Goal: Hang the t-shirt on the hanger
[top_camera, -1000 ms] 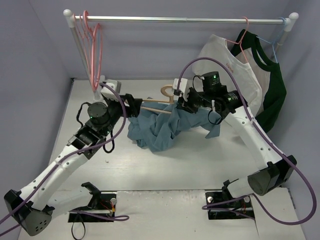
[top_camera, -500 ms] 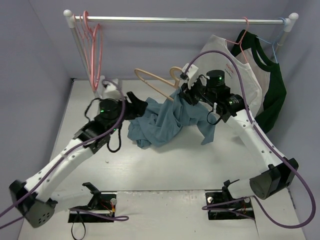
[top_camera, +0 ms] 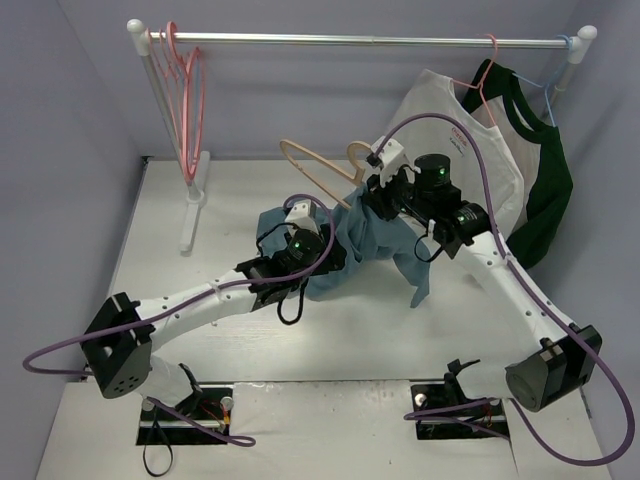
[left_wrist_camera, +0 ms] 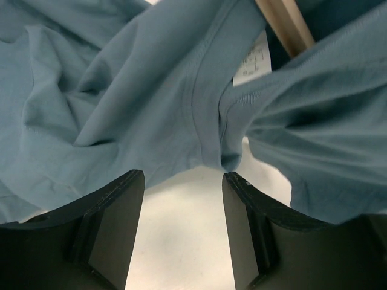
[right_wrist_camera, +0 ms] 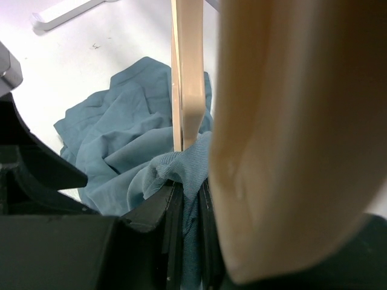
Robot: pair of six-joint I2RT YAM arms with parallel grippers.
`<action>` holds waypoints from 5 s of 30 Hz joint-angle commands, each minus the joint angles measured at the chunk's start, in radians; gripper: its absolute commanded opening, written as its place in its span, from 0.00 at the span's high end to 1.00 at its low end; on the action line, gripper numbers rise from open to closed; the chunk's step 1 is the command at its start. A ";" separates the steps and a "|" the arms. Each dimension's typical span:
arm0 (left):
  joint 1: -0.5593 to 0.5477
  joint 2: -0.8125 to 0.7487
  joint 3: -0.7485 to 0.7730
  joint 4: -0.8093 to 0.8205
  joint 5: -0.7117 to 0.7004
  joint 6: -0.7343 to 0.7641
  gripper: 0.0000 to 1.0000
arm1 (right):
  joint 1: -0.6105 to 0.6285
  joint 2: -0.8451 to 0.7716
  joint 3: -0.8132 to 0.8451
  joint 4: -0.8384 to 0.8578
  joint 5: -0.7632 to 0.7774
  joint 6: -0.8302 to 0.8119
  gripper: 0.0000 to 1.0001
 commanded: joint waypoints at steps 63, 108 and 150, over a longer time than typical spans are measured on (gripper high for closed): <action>0.045 0.080 0.102 -0.074 -0.107 0.003 1.00 | 0.009 -0.145 -0.076 0.124 0.006 0.011 1.00; 0.733 0.134 0.856 -0.645 0.611 0.586 1.00 | 0.121 -0.141 -0.035 -0.123 -0.066 -0.147 1.00; 0.365 0.028 0.819 -0.872 0.381 0.596 1.00 | 0.127 -0.153 -0.174 0.075 -0.189 -0.208 1.00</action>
